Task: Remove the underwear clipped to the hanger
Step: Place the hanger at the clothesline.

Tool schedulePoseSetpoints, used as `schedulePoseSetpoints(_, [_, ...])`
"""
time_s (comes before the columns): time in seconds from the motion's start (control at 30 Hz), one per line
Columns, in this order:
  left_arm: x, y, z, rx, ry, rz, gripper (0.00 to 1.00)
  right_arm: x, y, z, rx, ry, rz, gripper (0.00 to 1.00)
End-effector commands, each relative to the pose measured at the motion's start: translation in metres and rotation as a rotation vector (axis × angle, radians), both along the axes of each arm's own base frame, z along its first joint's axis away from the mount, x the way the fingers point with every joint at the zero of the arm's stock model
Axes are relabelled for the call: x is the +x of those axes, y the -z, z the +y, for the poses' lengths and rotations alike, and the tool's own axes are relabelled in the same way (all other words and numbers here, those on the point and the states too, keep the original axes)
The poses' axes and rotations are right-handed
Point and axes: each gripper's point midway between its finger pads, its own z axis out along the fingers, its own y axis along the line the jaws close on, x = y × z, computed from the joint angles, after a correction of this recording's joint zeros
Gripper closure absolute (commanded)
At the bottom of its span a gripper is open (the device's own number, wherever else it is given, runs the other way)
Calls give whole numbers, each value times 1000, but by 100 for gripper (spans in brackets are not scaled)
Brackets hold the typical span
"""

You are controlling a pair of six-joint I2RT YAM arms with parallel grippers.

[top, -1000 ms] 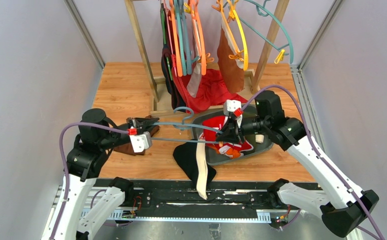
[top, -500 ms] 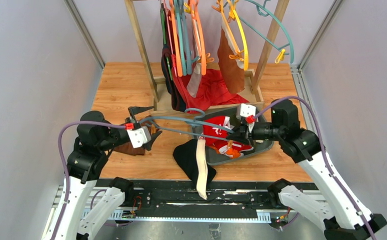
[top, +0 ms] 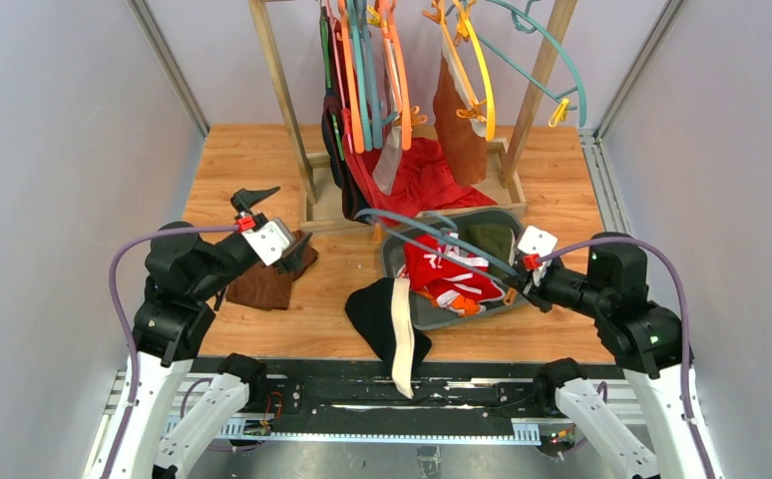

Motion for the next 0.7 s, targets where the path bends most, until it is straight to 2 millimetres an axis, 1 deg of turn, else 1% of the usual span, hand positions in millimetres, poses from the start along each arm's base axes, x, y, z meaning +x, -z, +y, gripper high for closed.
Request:
schedulePoseSetpoints(0.0, [8, -22, 9, -40, -71, -56, 2, 1, -5, -38, -53, 197, -39, 99])
schedulePoseSetpoints(0.1, [8, -19, 8, -30, -62, -54, 2, -2, -12, -54, -59, 285, -62, 99])
schedulePoseSetpoints(0.23, [8, -15, 7, -18, -58, -54, 2, -4, -11, -77, -90, 410, -82, 99])
schedulePoseSetpoints(0.3, [9, -14, 7, -14, -55, -56, 2, -6, -10, -85, -99, 457, -90, 99])
schedulePoseSetpoints(0.53, [9, -13, 5, -16, -46, -64, 2, -20, -15, -105, -114, 575, -155, 99])
schedulePoseSetpoints(0.67, [9, -14, 5, -15, -43, -65, 2, -25, -18, -119, -143, 657, -180, 100])
